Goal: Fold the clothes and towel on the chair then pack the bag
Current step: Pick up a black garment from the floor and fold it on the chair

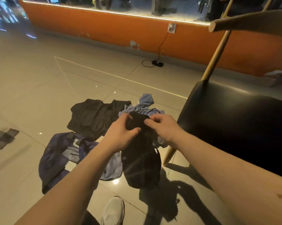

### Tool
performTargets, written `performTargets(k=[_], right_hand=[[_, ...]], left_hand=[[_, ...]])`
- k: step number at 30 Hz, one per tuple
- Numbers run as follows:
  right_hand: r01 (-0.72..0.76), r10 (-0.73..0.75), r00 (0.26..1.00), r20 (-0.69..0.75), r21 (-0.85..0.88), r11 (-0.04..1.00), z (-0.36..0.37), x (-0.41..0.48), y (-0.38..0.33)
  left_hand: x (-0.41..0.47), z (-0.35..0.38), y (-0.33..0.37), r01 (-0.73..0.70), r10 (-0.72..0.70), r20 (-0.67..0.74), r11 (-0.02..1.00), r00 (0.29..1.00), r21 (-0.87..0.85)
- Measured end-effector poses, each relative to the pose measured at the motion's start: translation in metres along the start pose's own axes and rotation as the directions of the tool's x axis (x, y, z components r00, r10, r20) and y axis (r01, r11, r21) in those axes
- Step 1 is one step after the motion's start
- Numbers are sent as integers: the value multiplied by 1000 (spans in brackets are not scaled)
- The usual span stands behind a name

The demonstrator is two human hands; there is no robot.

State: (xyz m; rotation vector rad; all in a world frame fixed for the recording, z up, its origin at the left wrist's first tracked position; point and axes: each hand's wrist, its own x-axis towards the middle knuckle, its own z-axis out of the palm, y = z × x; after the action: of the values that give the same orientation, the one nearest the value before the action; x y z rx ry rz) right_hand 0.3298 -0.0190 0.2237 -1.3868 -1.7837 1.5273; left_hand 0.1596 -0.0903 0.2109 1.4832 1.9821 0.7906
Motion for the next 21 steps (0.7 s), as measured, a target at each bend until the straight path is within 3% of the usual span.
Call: performTargets(k=[2,7,10,12,14,16,21], right_hand=[[-30,30,1000,-4,16,999,3,0,0],[-134,133,991,18,103,986,17,1,-2],[-179,180,984,2,128,976,21,1,-6],[-201,209,978,-21,198,959,21,1,-12],[-242,259,965,-26,282,928,21,1,-20],[-289,314,950,-8,363,886,23,1,-27],[-376,385,918,100,531,759,27,-8,-49]], left_hand=[[3,-4,-8,-39,38,36,999,999,34],[12,-30,-20,74,-47,145,979,988,-188],[18,-41,-30,230,-147,220,875,964,-426],[18,-44,-31,261,-125,274,797,954,-545],[18,-46,-31,189,-90,229,870,969,-456],[15,-44,-33,84,-48,150,967,987,-242],[9,-31,-41,-56,57,16,996,998,-63]])
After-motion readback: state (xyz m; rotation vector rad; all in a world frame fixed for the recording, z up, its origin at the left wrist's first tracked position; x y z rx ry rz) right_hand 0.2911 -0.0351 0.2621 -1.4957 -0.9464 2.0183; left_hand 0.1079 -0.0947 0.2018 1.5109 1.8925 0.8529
